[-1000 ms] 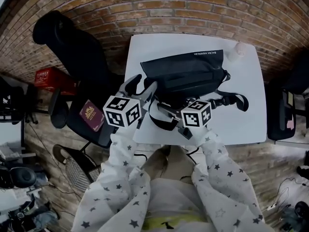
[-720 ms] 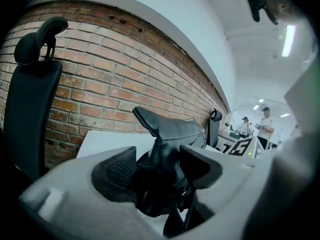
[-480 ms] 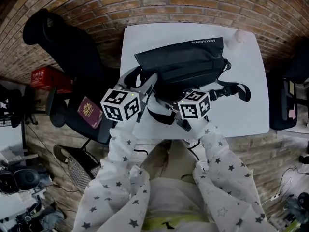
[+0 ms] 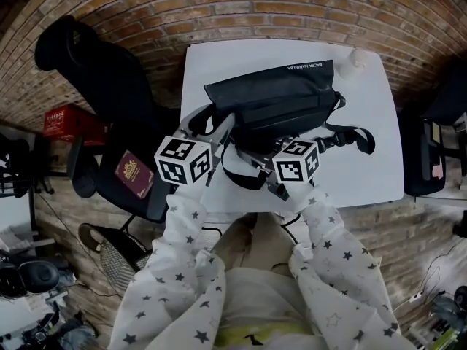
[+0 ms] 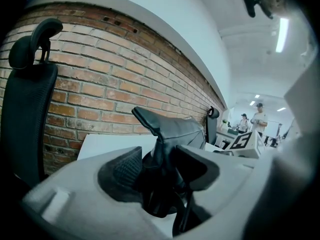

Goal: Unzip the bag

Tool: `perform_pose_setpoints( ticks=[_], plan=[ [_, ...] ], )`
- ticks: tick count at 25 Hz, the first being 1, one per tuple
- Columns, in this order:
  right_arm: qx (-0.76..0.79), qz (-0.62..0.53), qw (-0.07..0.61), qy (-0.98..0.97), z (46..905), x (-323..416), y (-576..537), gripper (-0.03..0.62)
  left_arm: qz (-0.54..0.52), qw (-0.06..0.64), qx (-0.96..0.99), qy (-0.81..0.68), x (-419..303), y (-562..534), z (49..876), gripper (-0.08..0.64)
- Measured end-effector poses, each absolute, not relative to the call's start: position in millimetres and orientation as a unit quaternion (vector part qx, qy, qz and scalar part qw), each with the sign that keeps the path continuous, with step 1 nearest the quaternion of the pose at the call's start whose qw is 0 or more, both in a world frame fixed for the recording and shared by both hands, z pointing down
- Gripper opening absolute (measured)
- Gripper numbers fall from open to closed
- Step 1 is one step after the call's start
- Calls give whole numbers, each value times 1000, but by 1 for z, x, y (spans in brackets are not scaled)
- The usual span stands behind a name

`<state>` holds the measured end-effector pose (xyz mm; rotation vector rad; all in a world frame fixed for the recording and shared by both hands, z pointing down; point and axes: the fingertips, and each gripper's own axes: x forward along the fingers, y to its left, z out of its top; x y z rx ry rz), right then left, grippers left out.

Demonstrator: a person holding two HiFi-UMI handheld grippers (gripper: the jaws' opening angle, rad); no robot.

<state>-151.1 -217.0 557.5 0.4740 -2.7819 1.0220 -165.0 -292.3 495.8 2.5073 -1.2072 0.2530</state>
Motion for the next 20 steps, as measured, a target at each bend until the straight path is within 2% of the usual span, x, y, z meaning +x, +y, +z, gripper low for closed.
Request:
perform_pose_setpoints(
  ticks=[7,20],
  plan=[
    [149,335,59,-928,549,-151,-212,18,87,169,886,-424,-166,-292,496,204],
    [166,308,89,-933,548,-136,-213,18,85,167,887,-423,-166,-292,497,201]
  ],
)
